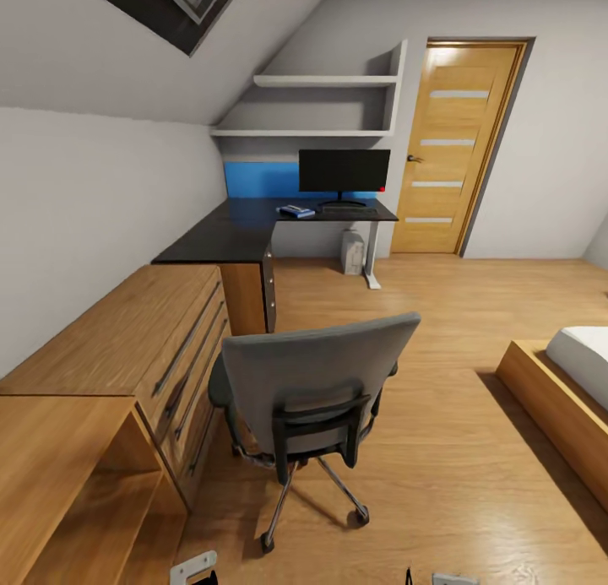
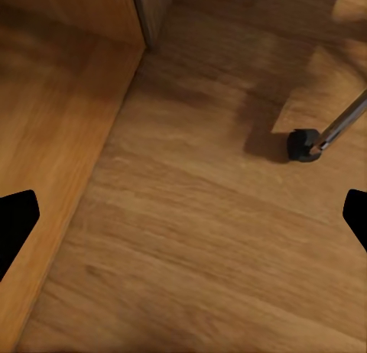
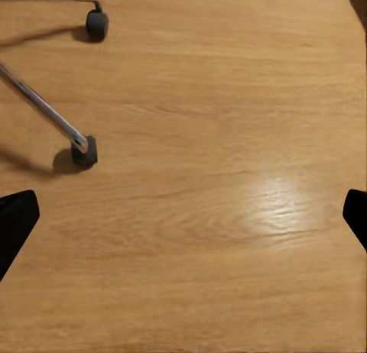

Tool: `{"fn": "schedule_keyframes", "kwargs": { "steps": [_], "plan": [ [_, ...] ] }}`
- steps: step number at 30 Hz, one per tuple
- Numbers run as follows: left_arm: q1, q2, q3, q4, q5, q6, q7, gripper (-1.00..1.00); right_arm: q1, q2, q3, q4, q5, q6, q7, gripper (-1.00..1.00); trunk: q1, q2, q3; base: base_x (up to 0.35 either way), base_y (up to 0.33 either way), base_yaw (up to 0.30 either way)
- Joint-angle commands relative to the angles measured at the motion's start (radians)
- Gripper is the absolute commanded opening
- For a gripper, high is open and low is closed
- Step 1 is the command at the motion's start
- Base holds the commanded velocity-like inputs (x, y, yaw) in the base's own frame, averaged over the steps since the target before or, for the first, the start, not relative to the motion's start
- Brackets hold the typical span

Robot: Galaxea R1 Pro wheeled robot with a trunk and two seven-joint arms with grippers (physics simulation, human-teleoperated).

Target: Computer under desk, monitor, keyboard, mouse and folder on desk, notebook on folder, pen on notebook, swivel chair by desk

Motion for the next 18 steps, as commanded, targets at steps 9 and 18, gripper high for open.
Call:
{"fn": "schedule_keyframes", "kwargs": {
  "steps": [9,18],
  "plan": [
    [-0.001,0.001,-0.008,0.0,0.006,-0.002,0.006,1.0,0.0,-0.004,0.004,-0.007,0.001,0.042,0.05,1.0,0.035,-0.064,-0.029,0.0,0.0,0.0],
    [-0.001,0.001,-0.009,0.0,0.007,-0.002,0.006,1.0,0.07,-0.001,0.009,0.027,-0.002,0.071,0.053,1.0,0.069,-0.127,-0.057,0.0,0.0,0.0]
  ]
}}
